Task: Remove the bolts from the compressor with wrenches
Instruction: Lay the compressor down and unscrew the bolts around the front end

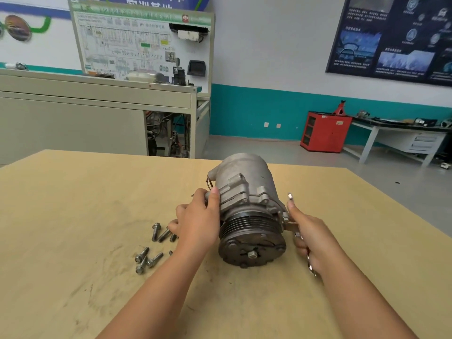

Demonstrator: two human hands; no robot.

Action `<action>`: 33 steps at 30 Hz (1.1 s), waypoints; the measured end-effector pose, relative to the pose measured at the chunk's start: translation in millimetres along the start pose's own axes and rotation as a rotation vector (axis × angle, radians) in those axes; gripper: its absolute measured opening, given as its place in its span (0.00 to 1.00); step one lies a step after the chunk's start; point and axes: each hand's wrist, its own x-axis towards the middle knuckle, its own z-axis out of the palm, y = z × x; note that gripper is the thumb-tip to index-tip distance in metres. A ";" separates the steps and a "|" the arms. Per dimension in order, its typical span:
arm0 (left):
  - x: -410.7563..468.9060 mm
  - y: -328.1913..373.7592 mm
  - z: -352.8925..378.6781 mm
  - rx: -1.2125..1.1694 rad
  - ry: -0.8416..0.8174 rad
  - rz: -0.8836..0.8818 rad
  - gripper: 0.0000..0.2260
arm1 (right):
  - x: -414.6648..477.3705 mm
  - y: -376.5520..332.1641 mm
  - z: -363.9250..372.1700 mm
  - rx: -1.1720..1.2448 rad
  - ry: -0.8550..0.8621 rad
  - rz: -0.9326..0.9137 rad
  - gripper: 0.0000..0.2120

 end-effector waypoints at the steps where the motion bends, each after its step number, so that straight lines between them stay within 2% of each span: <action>1: -0.1 0.4 0.3 -0.008 0.012 0.000 0.14 | 2.3 1.8 2.5 -0.008 -0.031 0.017 0.22; 5: -0.6 8.0 0.1 0.020 0.139 0.115 0.15 | 13.1 0.4 10.4 -0.040 -0.028 -0.055 0.24; 8: -1.1 22.8 -0.5 -0.092 0.111 0.264 0.20 | 19.2 -0.7 14.2 0.048 -0.103 -0.010 0.24; 13: 9.3 42.6 2.4 -0.318 0.013 0.205 0.12 | 19.5 4.8 19.9 0.208 -0.151 0.047 0.17; 17: 9.0 41.2 9.8 -0.279 0.035 0.249 0.16 | 20.8 7.9 16.8 0.220 -0.127 0.006 0.18; 20: 14.5 40.2 7.8 -0.305 0.023 0.267 0.10 | 18.0 7.1 16.0 0.190 -0.097 -0.031 0.20; 23: 21.3 35.4 2.1 -0.387 0.002 0.220 0.09 | 13.6 2.0 16.9 0.200 -0.080 -0.072 0.22; 27: 21.0 21.1 2.1 -0.631 -0.001 0.010 0.12 | 10.3 -11.0 20.0 0.250 -0.045 -0.178 0.20; 31: 21.8 19.7 8.3 -0.647 -0.011 -0.020 0.14 | 12.1 -12.2 19.7 0.128 -0.013 -0.251 0.17; 33: 21.6 21.2 9.2 -0.656 -0.025 -0.033 0.15 | 11.9 -9.8 14.1 0.176 -0.077 -0.228 0.16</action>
